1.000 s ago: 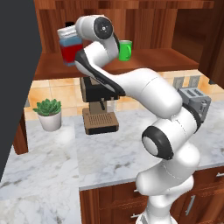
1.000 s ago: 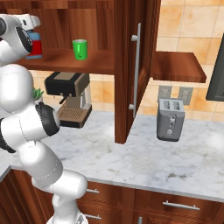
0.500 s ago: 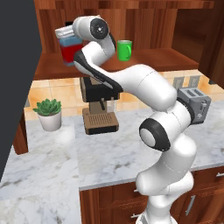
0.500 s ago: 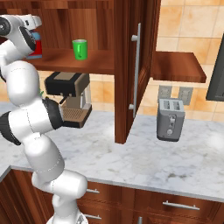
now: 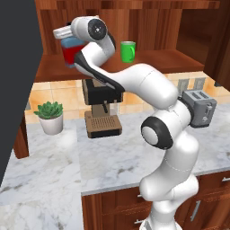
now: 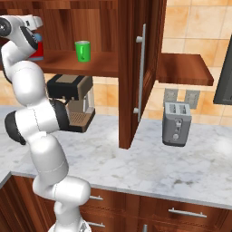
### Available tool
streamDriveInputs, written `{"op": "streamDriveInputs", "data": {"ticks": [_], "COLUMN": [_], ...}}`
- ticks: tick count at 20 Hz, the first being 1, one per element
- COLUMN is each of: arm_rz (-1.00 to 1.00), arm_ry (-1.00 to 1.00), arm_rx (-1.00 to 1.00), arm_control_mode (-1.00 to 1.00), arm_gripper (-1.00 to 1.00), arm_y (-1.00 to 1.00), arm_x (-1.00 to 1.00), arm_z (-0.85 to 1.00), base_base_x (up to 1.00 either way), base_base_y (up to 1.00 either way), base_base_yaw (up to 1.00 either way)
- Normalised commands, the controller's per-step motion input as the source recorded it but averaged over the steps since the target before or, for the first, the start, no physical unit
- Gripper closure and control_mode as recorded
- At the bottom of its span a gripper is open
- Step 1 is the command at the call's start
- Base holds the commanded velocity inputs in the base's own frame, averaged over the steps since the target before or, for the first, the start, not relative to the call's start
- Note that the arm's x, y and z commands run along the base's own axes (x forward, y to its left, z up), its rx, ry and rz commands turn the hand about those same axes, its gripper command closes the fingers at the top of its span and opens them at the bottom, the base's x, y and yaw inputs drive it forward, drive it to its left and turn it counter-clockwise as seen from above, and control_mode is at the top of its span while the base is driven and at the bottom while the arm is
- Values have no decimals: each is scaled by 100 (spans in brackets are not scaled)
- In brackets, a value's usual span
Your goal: Open the cabinet directly in front. Then move the liquor and the mug to the dining counter with the jar on it.
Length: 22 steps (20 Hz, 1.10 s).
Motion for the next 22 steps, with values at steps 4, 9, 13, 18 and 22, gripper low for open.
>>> {"op": "streamDriveInputs", "data": {"ticks": [4, 9, 13, 18, 22], "arm_rz": [0, 0, 0, 0, 0], "arm_ry": [0, 0, 0, 0, 3], "arm_rx": [0, 0, 0, 1, 4], "arm_control_mode": [-100, -100, -100, -100, -100], "arm_gripper": [-100, -100, -100, -100, -100], "arm_y": [9, 3, 0, 0, 0], "arm_x": [9, 4, 0, 3, 17], "arm_z": [0, -2, -4, -1, 0], "base_base_x": [0, 0, 0, 0, 0], "base_base_y": [0, 0, 0, 0, 0], "base_base_yaw": [0, 0, 0, 0, 0]}}
